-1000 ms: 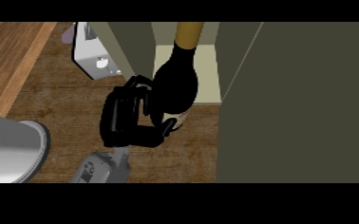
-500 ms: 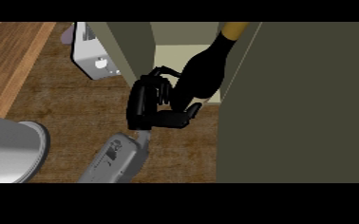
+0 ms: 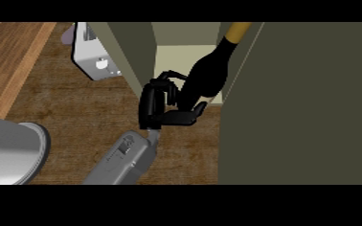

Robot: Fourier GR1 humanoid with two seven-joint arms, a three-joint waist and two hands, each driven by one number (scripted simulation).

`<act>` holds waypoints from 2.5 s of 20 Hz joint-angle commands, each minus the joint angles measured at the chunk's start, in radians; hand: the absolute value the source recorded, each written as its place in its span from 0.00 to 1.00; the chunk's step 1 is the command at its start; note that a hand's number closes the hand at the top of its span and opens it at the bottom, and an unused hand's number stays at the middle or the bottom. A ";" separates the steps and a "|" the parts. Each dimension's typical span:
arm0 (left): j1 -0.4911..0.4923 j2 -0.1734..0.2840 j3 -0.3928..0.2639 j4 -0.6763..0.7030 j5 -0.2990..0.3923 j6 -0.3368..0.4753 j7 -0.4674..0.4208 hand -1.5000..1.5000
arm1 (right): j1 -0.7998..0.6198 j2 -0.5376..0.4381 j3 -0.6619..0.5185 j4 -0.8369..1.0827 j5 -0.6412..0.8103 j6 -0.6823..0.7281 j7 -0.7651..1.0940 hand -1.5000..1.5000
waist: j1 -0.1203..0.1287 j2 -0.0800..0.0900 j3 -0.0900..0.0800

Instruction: Pick up the wine, place it into the cabinet and close the cabinet

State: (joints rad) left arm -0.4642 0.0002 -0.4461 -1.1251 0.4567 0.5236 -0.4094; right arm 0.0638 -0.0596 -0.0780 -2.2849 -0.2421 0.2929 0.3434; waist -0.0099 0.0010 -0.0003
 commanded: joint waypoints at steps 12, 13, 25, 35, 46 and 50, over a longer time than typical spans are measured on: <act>-0.039 0.000 0.007 0.271 0.216 -0.072 -0.229 1.00 | -0.015 -0.029 -0.069 0.029 -0.066 0.022 -0.009 0.00 | -0.002 0.001 0.000; -0.062 0.000 0.030 0.302 0.225 -0.105 -0.192 1.00 | 0.018 -0.007 -0.037 0.053 -0.022 0.037 -0.045 0.00 | -0.002 0.001 0.000; -0.242 0.000 -0.032 0.583 0.452 -0.237 -0.334 1.00 | -0.021 0.005 0.001 0.021 -0.015 0.010 -0.003 0.00 | -0.020 0.005 -0.001; -0.386 0.000 0.016 0.669 0.510 -0.264 -0.296 1.00 | 0.044 0.016 0.017 0.053 0.003 0.048 -0.064 0.00 | -0.027 0.006 0.000; -0.439 0.000 -0.013 0.800 0.548 -0.232 -0.286 1.00 | -0.028 0.028 0.035 0.162 0.071 0.056 -0.136 0.00 | -0.031 0.013 0.000; -0.500 0.000 0.009 0.859 0.565 -0.253 -0.253 1.00 | -0.006 0.019 0.007 0.120 -0.001 0.051 -0.095 0.00 | -0.044 0.015 -0.001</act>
State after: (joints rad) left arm -0.9195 0.0000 -0.4441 -0.3016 1.0011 0.2719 -0.6800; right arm 0.0587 -0.0461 -0.0653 -2.2151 -0.2391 0.3302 0.2864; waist -0.0442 0.0143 -0.0013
